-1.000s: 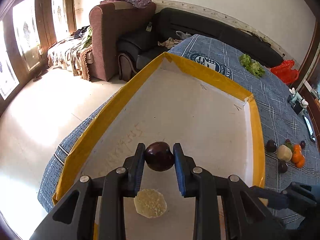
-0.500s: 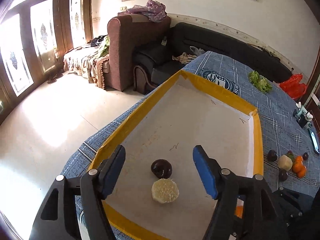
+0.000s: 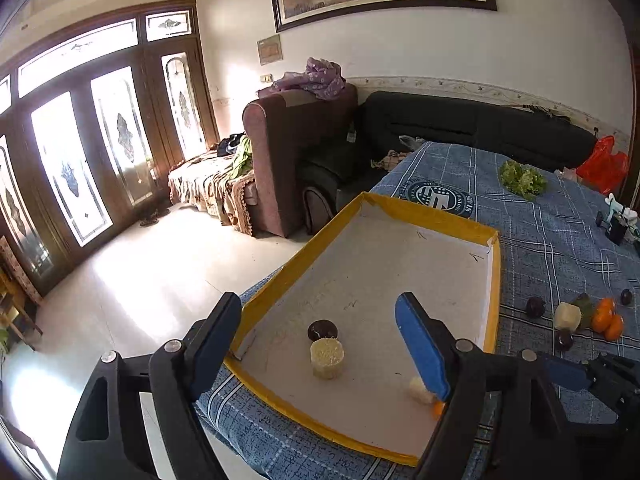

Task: Organize fruits
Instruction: 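Carry the plum and white cube into the tray and release both, then return both grippers to the fruit and grasp a plum with the left gripper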

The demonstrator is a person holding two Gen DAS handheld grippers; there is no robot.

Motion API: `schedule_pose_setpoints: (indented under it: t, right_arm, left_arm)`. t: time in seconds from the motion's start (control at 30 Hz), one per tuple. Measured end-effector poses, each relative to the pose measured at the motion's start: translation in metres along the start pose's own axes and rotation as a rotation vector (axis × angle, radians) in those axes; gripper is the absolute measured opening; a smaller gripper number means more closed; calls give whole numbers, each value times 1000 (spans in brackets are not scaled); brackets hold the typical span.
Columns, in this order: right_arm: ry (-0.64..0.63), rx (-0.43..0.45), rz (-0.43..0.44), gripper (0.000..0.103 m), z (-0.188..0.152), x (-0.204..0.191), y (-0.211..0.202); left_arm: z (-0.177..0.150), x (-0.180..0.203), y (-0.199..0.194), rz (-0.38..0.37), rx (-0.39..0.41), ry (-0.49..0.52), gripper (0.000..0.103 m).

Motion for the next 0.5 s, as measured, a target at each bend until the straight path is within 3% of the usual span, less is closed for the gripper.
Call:
schedule_pose_setpoints:
  t: [0.2, 0.5]
  right_arm:
    - [46, 36, -12, 57, -14, 20, -24]
    - [132, 65, -38, 58, -36, 58, -46]
  left_arm:
    - [-5, 25, -26, 12, 54, 62, 80]
    - [-16, 61, -40, -5, 72, 151, 81]
Point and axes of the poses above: each gripper's, at about its wrist camera, not at the fingertips, and y roughly the way its jaws point, x to its right, z to its top, the point moved 1 cm from there along y, roughly the way its jaws point, and after that the axes turned 12 degrees about -y, right-handed, at the moved point
